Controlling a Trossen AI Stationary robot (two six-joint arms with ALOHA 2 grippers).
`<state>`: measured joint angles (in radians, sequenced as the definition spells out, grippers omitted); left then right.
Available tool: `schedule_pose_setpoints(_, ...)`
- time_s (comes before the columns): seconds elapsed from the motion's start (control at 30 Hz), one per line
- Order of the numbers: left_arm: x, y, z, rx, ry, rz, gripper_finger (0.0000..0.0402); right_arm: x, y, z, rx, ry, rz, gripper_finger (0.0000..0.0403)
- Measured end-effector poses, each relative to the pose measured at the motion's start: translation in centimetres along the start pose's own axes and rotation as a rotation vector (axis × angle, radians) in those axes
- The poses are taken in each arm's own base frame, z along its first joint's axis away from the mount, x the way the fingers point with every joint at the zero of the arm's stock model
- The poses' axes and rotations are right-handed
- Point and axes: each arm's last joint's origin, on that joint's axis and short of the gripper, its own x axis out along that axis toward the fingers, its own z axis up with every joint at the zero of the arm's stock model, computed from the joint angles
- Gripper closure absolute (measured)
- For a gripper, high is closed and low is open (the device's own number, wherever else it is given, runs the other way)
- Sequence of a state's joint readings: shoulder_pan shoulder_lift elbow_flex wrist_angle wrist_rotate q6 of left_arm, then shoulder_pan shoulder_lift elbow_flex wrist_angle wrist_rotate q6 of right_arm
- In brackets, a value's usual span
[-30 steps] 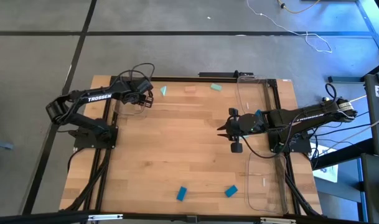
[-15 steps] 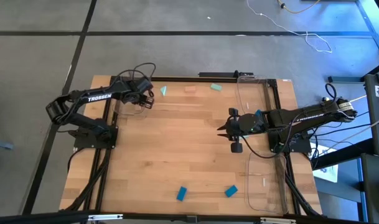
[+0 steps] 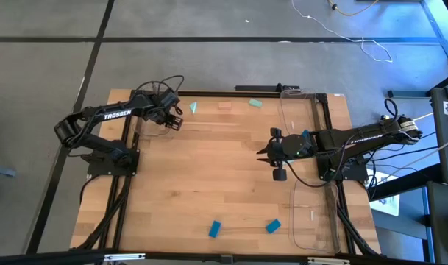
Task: Sort & place blocks by color
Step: Put the bottom brown block into the top left transparent bin, then put the bottom right blue block into the top right transparent bin
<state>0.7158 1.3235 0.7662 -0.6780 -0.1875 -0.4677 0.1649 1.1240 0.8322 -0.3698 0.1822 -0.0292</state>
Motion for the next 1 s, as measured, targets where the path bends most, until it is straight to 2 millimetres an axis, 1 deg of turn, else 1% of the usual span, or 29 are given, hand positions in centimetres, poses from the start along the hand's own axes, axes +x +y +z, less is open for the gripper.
schedule_pose_setpoints(0.2, -0.1, -0.2, -0.1, -0.024, 0.019, -0.041, 0.0250, 0.0, 0.0, 0.1, 0.001, -0.013, -0.001, 0.0302)
schedule_pose_setpoints(0.3, -0.6, 0.0, 0.0, -0.011, -0.011, -0.042, 0.0250, 0.0, 0.0, 0.2, 0.022, -0.020, -0.001, 0.0302)
schedule_pose_setpoints(0.43, -2.0, -0.2, -0.1, 0.050, -0.090, -0.026, 0.0252, 0.0, 0.0, 0.2, 0.036, -0.022, 0.001, 0.0302)
schedule_pose_setpoints(0.57, -3.8, -0.4, -0.6, 0.101, -0.167, -0.057, 0.0252, 0.0, 0.0, 0.1, 0.055, -0.016, 0.003, 0.0302)
schedule_pose_setpoints(0.73, -6.3, -1.2, -1.9, 0.187, -0.247, -0.157, 0.0252, 0.0, 0.2, -0.1, 0.045, 0.012, 0.058, 0.0302)
schedule_pose_setpoints(0.9, -8.6, -2.9, -4.0, 0.442, -0.323, -0.260, 0.0252, 0.0, 0.6, -0.3, 0.017, 0.030, 0.186, 0.0302)
schedule_pose_setpoints(1.0, -9.8, -3.9, -5.5, 0.536, -0.345, -0.335, 0.0252, 0.1, 1.2, -0.4, -0.024, 0.035, 0.248, 0.0302)
